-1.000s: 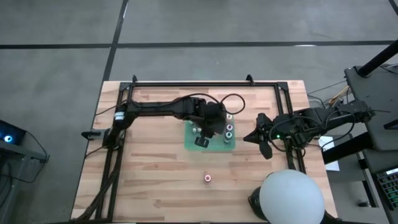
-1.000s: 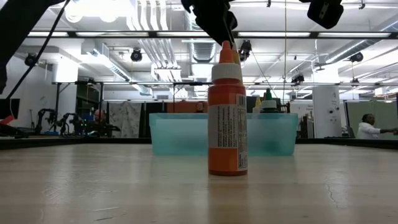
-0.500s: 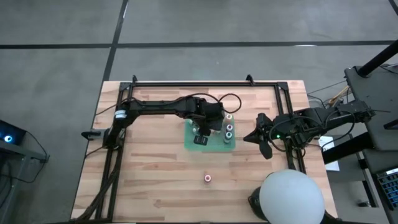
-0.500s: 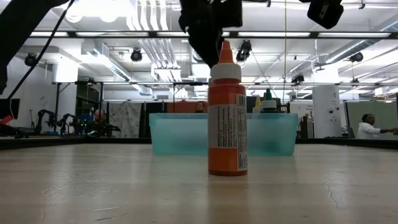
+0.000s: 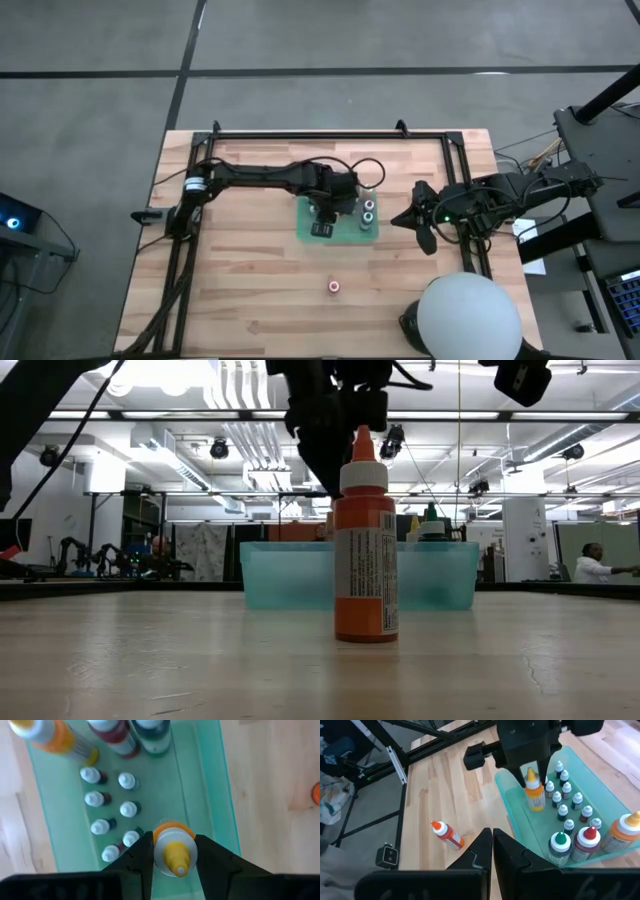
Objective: Pick & Place food coloring
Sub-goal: Put the big yellow food coloring bottle into the green container, then put the big red food coloring bottle into the green container
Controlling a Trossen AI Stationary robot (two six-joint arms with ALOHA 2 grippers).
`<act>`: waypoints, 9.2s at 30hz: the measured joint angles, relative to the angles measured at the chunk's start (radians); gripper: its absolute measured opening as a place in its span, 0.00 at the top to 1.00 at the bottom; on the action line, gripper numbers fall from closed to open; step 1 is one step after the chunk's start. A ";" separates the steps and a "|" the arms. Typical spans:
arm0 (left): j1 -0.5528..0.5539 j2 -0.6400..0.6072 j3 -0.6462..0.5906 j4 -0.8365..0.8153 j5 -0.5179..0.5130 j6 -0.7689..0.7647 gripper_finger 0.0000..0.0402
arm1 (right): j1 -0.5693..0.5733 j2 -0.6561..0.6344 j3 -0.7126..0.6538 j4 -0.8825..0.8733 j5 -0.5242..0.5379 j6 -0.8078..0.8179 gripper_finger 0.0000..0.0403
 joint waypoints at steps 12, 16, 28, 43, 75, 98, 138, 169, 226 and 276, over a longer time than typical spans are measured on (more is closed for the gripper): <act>0.000 0.000 -0.081 0.083 0.001 -0.035 0.76 | 0.000 0.000 0.000 0.000 0.001 -0.003 0.98; 0.000 0.000 -0.095 0.098 0.002 -0.035 0.76 | 0.000 0.000 0.000 0.000 0.001 -0.002 0.98; 0.031 0.000 -0.146 0.163 0.057 -0.051 0.76 | 0.000 0.000 0.000 -0.001 0.001 -0.001 0.98; 0.054 -0.015 -0.139 0.079 0.063 -0.061 0.76 | 0.000 0.000 0.000 0.000 0.001 0.000 0.98; 0.049 -0.164 -0.143 0.088 0.064 -0.113 0.76 | 0.000 0.000 0.000 0.001 0.028 0.009 0.98; 0.049 -0.071 -0.143 0.164 0.071 -0.099 0.76 | 0.000 0.000 0.000 0.001 0.027 0.008 0.98; 0.049 -0.022 -0.143 0.183 0.071 -0.077 0.76 | 0.000 0.000 0.000 0.000 0.028 0.008 0.98; 0.057 -0.023 -0.186 0.194 0.113 -0.096 0.65 | 0.000 0.000 0.000 0.001 0.029 0.012 0.98; -0.215 -0.027 0.447 -0.237 0.115 -0.178 0.55 | 0.000 0.000 0.000 0.000 0.025 -0.010 0.98; -0.365 -0.026 -0.065 0.223 0.173 -0.108 0.55 | 0.000 0.000 0.000 -0.110 0.028 0.012 0.98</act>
